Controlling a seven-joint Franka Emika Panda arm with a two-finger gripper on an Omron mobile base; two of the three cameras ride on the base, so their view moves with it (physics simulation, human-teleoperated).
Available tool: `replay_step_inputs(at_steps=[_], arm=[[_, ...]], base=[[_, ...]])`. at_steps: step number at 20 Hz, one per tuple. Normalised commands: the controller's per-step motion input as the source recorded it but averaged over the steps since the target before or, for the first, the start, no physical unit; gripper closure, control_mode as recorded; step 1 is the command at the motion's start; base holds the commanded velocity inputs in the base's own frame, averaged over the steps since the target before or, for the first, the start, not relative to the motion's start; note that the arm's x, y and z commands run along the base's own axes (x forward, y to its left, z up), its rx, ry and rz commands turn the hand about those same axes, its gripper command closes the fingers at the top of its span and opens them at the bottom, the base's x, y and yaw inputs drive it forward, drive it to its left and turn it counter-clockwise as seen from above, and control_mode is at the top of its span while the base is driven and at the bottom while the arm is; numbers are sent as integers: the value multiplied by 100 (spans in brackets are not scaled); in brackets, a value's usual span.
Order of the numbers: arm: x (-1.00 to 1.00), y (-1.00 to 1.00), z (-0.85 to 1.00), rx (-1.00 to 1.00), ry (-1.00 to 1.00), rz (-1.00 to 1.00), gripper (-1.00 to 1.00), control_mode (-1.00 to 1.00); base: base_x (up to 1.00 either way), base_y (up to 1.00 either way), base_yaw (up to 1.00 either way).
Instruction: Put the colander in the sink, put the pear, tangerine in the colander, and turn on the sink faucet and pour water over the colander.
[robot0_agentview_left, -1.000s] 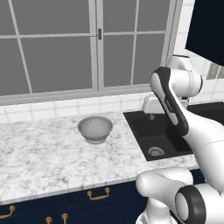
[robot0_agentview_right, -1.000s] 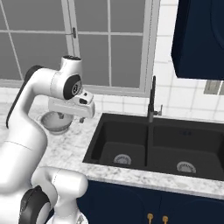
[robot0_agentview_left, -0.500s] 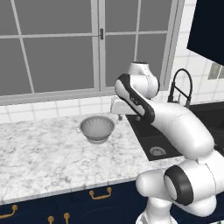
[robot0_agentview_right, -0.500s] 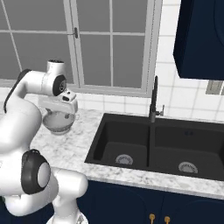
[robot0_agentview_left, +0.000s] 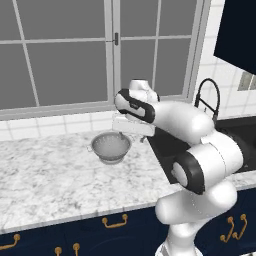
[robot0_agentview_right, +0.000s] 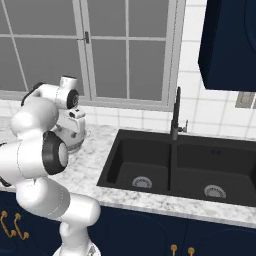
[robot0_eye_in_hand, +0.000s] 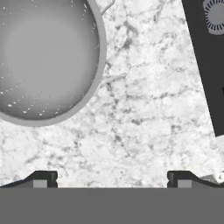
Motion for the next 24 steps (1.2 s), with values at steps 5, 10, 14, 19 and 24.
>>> replay_step_inputs(at_steps=[5, 10, 14, 19, 24], arm=[[22, 9, -63, 0, 2, -22, -100, -100], [19, 6, -55, 0, 0, -14, -100, -100], [24, 0, -34, 0, -2, -9, -100, -100], [44, 4, -6, 0, -2, -7, -100, -100], [30, 0, -17, 0, -1, -7, -100, -100]], base=[[0, 0, 0], [0, 0, 0], [0, 0, 0], [0, 0, 0], [0, 0, 0]])
